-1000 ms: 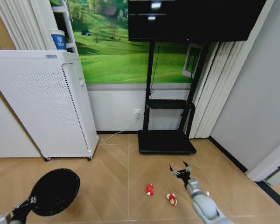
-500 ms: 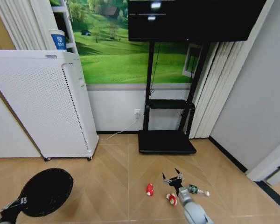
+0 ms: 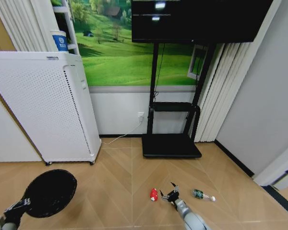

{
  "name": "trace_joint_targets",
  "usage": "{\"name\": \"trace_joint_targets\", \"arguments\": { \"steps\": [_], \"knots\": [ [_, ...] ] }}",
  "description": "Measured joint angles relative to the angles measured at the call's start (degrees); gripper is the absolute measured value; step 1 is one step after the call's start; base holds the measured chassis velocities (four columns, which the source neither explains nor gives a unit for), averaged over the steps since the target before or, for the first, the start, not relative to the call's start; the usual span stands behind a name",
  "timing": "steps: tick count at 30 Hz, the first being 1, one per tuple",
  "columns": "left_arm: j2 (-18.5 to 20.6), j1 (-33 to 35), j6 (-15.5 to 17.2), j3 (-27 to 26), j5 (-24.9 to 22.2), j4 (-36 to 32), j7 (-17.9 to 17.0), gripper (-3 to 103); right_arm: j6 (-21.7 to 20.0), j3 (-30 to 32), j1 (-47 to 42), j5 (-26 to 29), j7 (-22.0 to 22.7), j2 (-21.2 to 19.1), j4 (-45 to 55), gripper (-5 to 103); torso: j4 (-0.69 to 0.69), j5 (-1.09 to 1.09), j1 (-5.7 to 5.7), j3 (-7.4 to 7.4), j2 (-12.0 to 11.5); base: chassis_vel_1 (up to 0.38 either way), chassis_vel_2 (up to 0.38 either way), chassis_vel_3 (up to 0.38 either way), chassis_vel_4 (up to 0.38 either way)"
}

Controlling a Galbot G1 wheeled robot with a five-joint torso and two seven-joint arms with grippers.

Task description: Pick up the trash bin and place the garbage on the floor into it.

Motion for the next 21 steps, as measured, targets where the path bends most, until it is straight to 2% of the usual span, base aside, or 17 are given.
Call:
{"name": "trace_joint_targets", "arguments": {
  "steps": [4, 8, 14, 21],
  "knots": [
    [-0.58, -0.30, 0.23, 2.35, 0.83, -1.01, -0.05, 3, 0.10, -1.90, 2.20, 0.10, -0.92, 1.63, -4.51, 100, 0.00, 0.01, 0.00, 0.00, 0.00, 0.000, 0.000, 0.000, 0.000],
    [-0.68, -0.45, 0.42, 3.67, 1.16, -2.06, -0.44, 3, 0.12, -2.34, 2.42, -0.07, -2.44, 1.50, -6.12, 100, -0.01, 0.01, 0.00, 0.00, 0.00, 0.000, 0.000, 0.000, 0.000],
    [-0.45, -0.51, 0.45, 4.23, 1.17, -2.94, -0.60, 3, 0.10, -2.36, 1.92, -0.20, -3.58, 1.51, -7.71, 100, -0.01, 0.00, 0.00, 0.00, 0.00, 0.000, 0.000, 0.000, 0.000],
    [-0.39, 0.70, 0.44, 3.98, 1.01, -4.62, -0.60, 3, 0.08, -3.49, 3.38, -1.08, -4.59, 4.20, -12.77, 100, -0.01, 0.01, 0.00, 0.00, 0.00, 0.000, 0.000, 0.000, 0.000]
  ]
}}
